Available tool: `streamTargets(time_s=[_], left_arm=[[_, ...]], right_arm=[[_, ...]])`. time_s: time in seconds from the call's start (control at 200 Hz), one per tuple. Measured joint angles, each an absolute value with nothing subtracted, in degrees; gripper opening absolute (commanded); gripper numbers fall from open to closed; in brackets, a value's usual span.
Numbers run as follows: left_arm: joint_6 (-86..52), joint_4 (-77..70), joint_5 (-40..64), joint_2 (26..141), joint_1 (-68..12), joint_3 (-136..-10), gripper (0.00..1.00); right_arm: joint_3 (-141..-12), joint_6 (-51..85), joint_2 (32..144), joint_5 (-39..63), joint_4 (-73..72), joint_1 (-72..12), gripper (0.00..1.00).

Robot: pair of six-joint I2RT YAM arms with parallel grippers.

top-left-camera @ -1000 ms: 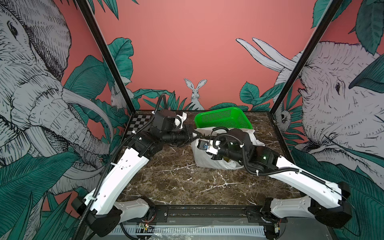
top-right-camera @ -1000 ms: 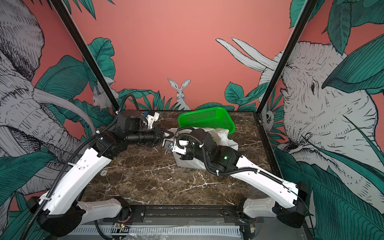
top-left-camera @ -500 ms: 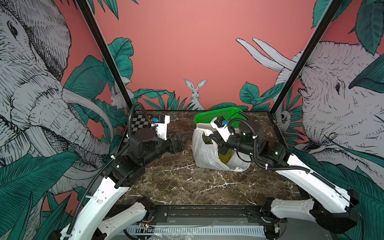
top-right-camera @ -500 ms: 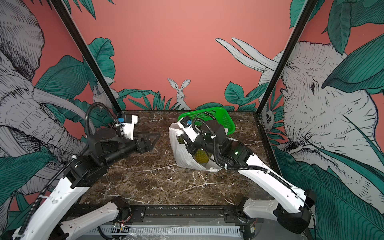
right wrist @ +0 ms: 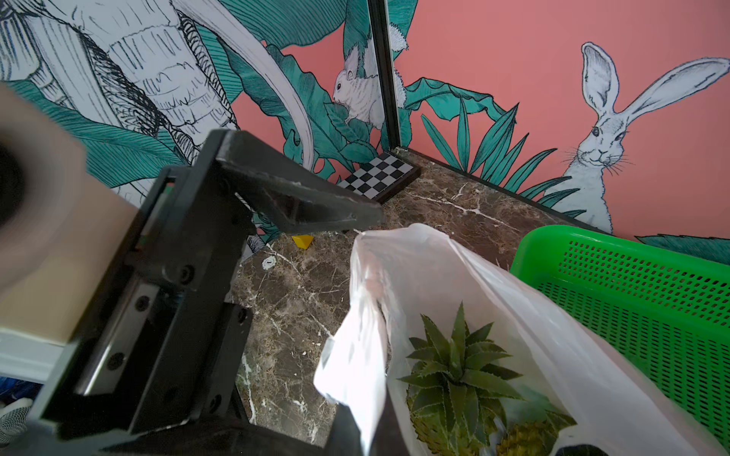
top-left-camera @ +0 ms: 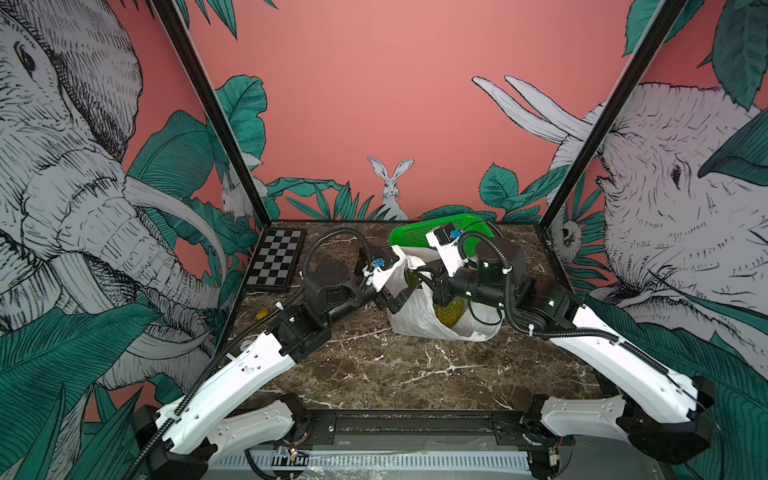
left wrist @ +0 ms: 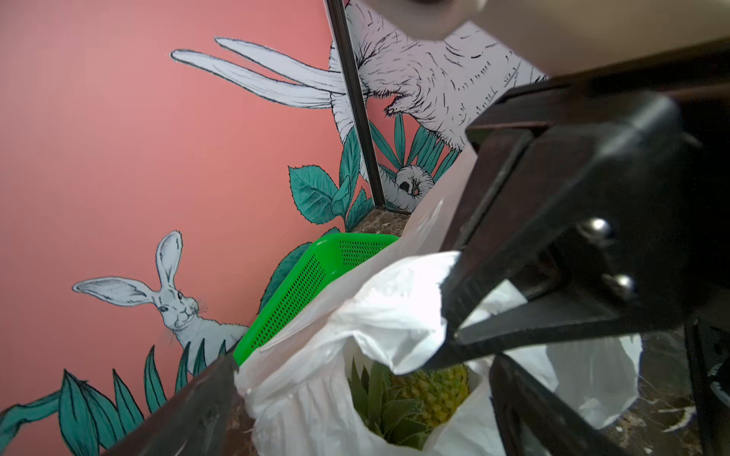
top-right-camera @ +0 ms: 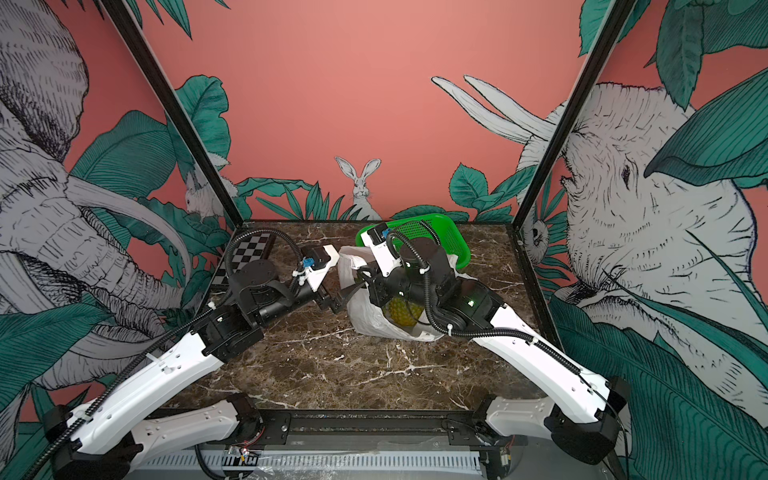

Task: Place the pineapple into a plastic bag & tie a knot
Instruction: Cross the plastic bag at the center of the board.

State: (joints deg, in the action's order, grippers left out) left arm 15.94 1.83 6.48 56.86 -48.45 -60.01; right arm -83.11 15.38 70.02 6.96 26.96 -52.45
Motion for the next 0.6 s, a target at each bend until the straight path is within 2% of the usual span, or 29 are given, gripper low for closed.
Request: streamTargets(time_s=[0.185,0.44,0.525,0.6], left_arm=[[17.37,-1.41,11.42,57.47,-48.49,-59.94,1.0],[11.22,-6.5,14.37,59.22,-49.1,-56.27,0.99],[9.1,-7.44,13.91,60.03,-49.1,-55.77,0.92],[7.66,-8.62,13.13,60.8,-49.1,-55.59,0.78]], right_arm=[[-84.07,16.56,70.02,7.44,26.74,-52.45,0.0],[-84.07,17.39,70.08,7.7,24.99,-52.45,0.0],[-84.07,17.47,70.26,7.88,23.97,-52.45,0.0],[-84.07,17.8,70.57,8.19,23.11,-52.45,0.0]])
